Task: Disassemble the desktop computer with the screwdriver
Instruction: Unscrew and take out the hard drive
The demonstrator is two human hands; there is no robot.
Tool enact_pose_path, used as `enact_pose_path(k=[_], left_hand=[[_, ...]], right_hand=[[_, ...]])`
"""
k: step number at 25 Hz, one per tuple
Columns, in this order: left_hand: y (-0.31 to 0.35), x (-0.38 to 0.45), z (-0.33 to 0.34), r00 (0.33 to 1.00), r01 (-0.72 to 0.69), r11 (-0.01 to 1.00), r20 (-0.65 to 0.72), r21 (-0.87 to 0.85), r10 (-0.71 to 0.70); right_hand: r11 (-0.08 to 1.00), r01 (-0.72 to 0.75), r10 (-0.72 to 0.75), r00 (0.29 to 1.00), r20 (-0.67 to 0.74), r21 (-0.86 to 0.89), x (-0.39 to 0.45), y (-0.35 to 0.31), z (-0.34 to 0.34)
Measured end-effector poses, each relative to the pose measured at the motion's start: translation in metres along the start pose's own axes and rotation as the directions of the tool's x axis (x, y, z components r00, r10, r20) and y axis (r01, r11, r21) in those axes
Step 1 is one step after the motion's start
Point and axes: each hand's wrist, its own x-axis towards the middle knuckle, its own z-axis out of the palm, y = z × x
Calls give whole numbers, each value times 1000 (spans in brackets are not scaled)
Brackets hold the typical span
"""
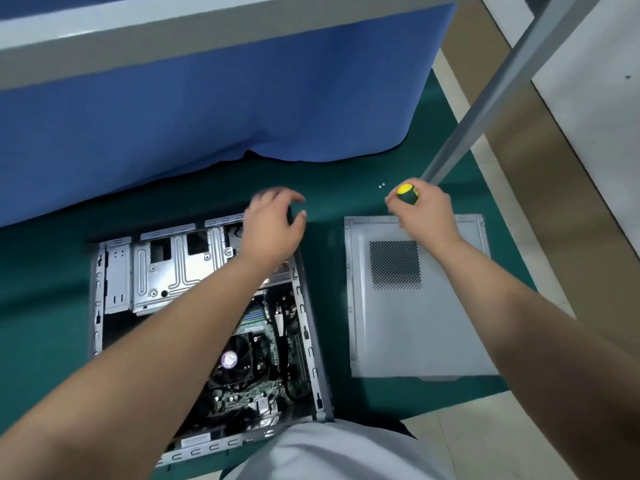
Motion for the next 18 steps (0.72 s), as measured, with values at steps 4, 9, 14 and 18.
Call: enact_pose_path(k=[4, 9, 14, 18], left_hand=[[-24, 16, 12, 998, 45, 968, 38, 249, -56], [-34, 10, 27, 984, -14, 950, -164, 312, 68], [-40, 11, 35, 963, -20, 951, -249, 307, 101], [-39, 11, 35, 963, -16, 949, -250, 315, 99]], right_hand=[[971, -181, 182, 983, -2, -156, 56, 32, 12], [916, -333, 350, 936, 37, -224, 96, 56, 45], [871, -376, 392, 920, -12, -316, 129, 68, 69], [867, -360, 368, 929, -46, -344, 137, 79, 75]])
